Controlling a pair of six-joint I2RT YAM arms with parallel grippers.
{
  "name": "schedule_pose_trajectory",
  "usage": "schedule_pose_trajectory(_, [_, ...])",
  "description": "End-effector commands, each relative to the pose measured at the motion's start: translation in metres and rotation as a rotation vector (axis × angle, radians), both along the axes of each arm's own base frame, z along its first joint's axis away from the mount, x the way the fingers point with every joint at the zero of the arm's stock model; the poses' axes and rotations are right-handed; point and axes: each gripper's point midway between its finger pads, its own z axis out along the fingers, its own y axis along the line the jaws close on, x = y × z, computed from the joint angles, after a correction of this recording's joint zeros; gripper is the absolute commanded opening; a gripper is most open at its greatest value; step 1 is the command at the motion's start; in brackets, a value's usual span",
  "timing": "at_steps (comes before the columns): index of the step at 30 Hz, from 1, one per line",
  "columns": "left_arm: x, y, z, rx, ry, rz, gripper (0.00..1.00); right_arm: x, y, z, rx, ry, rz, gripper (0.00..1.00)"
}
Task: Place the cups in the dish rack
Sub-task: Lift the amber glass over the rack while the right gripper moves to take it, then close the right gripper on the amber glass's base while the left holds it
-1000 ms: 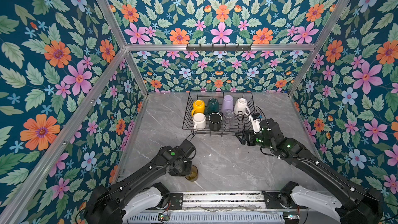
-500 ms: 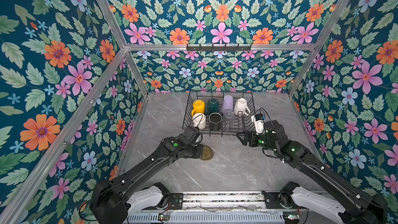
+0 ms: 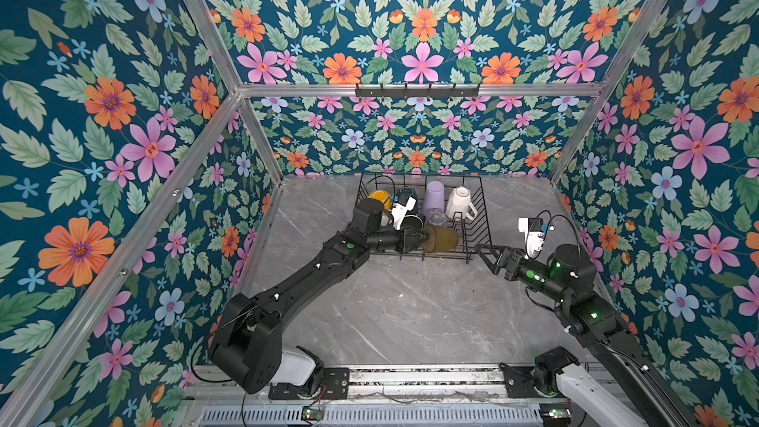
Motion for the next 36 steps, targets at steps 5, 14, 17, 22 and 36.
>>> schedule_pose_trajectory(5, [-0.027,-0.01,0.052,-0.249,-0.119,-0.221,0.0,-0.007,0.023,0.029,0.125,-0.054,0.18,0.91])
schedule_pose_trajectory(14, [-0.029,-0.014,0.044,-0.276,-0.075,-0.263,0.0,0.0,0.044,0.027,0.161,-0.008,0.316,0.9])
schedule_pose_trajectory(17, [-0.028,-0.015,0.042,-0.282,-0.062,-0.271,0.0,0.003,0.048,0.028,0.178,-0.004,0.342,0.89])
schedule_pose_trajectory(22, [-0.027,-0.016,0.039,-0.281,-0.054,-0.272,0.0,0.008,0.054,0.029,0.187,0.005,0.374,0.87])
schedule_pose_trajectory(36, [-0.031,-0.017,0.035,-0.279,-0.04,-0.301,0.0,0.015,0.081,0.022,0.175,0.039,0.449,0.81])
